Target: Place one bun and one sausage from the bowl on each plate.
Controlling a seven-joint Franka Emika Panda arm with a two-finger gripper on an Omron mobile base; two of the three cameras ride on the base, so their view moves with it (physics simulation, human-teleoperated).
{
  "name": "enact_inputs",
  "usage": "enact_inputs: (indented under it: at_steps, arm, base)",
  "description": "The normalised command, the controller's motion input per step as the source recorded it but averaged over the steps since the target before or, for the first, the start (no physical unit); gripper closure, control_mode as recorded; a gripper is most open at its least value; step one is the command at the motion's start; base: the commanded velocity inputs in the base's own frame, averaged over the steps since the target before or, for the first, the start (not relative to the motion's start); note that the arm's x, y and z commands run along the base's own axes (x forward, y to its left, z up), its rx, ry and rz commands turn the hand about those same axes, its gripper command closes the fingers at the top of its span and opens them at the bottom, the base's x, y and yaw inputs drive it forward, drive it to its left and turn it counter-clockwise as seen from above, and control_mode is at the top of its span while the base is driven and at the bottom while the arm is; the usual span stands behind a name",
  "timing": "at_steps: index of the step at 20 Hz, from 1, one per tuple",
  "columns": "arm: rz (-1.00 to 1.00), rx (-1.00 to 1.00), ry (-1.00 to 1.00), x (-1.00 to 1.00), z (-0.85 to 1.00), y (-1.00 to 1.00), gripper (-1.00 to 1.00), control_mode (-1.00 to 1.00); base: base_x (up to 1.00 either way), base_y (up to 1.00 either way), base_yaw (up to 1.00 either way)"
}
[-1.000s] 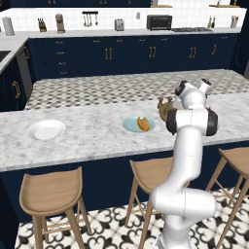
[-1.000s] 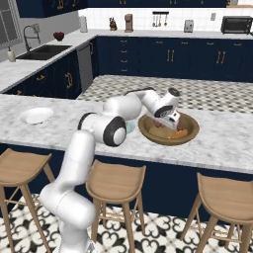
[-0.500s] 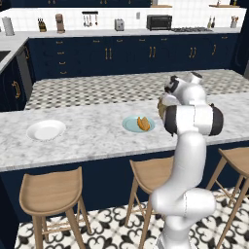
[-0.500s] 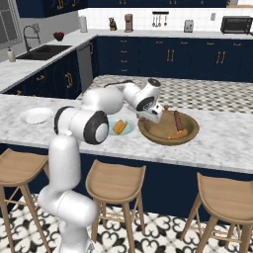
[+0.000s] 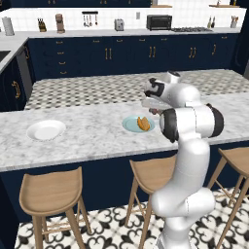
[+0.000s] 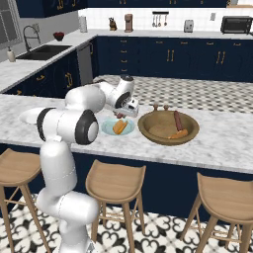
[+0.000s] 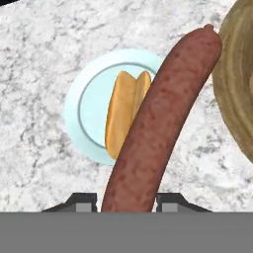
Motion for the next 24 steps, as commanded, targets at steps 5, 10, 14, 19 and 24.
enact_inputs:
  at_steps: [5, 10, 14, 19, 24]
  arm:
    - [0.13, -0.09, 0.01, 0.01, 0.00, 0.97, 1.00, -1.00]
    - [0.07, -0.07, 0.07, 0.27, -0.16, 0.47, 1.00, -1.00]
    - [0.00, -0.06, 0.06, 0.29, -0.42, 0.04, 1.00, -1.00]
    - [0.00, -0.04, 0.00, 0.28, -0.50, 0.00, 1.00, -1.00]
    - [0.01, 0.00, -0.17, 0.21, -0.37, 0.00, 1.00, -1.00]
  base:
    - [0.00, 0.00, 0.00]
    - [0.00, 0.00, 0.00]
    - [0.00, 0.00, 0.00]
    - [0.00, 0.00, 0.00]
    - [0.00, 0.00, 0.00]
